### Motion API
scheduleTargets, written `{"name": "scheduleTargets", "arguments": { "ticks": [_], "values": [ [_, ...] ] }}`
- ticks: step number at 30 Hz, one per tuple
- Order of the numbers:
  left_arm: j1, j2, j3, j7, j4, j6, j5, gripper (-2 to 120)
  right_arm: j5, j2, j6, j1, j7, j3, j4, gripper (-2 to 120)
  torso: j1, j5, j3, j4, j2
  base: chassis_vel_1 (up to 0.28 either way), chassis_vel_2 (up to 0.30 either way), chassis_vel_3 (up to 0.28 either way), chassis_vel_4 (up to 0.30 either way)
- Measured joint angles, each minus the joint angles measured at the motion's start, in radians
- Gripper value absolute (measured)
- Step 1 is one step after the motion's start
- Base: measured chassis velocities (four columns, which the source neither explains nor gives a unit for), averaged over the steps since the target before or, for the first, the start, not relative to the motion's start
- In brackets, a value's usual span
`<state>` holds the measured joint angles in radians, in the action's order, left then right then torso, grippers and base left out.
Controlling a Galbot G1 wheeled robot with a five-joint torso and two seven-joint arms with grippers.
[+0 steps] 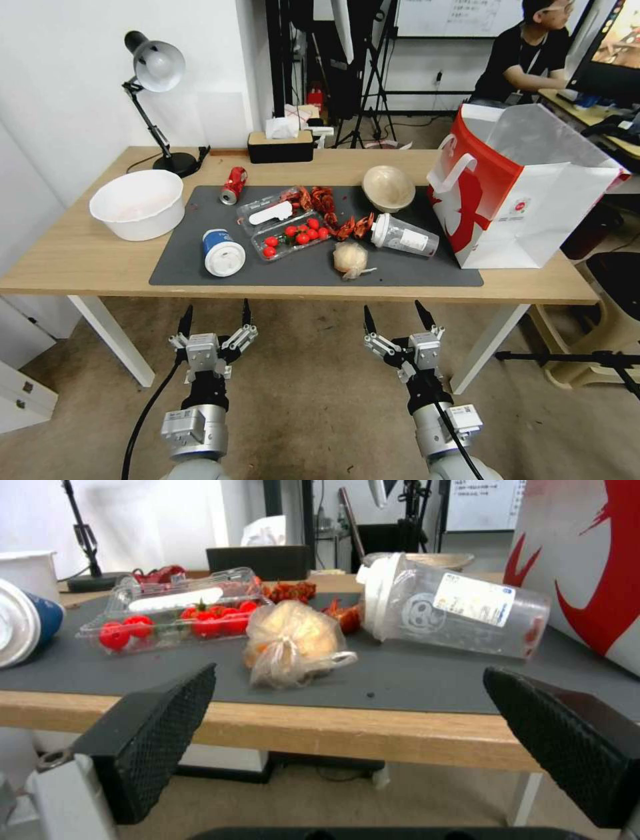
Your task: Pick up the trash from the table and place it into the takeout bag.
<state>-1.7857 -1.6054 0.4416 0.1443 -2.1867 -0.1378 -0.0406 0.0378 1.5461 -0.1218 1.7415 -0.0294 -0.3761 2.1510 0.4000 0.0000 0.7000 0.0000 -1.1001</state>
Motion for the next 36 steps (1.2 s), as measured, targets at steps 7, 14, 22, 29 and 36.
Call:
{"name": "scheduleTargets", "arguments": {
  "ticks": [7,14,22,29,36],
  "values": [
    [-0.001,0.0,0.002,-0.007,0.003,-0.001,-0.002,100,-0.001,-0.006,0.001,-0.011,0.0,0.0,0.002,100,0.0,0.0,0.0,0.0,0.0,0.0,0.0,0.0,0.0],
    [0.0,0.0,0.007,-0.012,0.007,-0.003,-0.004,100,-0.004,-0.012,0.005,-0.021,0.0,0.0,0.003,100,0.0,0.0,0.0,0.0001,0.0,0.0,0.0,0.0,0.0],
    [0.003,0.0,0.013,-0.014,0.016,-0.008,-0.004,100,-0.011,-0.018,0.008,-0.043,0.002,0.003,-0.008,100,0.0,0.0,0.0,-0.0003,0.0,0.0,0.0,0.0,0.0],
    [0.003,0.0,0.016,-0.015,0.018,-0.009,-0.004,100,-0.026,-0.029,0.01,-0.082,0.003,0.004,-0.017,100,0.0,0.0,0.0,0.0001,0.0,0.0,0.0,0.0,0.0],
    [0.001,0.0,0.022,-0.015,0.017,-0.01,-0.003,100,-0.054,-0.059,0.02,-0.167,0.002,0.006,-0.041,100,0.0,0.0,0.0,0.0004,0.0,0.0,0.0,0.0,0.0]
  ]
}}
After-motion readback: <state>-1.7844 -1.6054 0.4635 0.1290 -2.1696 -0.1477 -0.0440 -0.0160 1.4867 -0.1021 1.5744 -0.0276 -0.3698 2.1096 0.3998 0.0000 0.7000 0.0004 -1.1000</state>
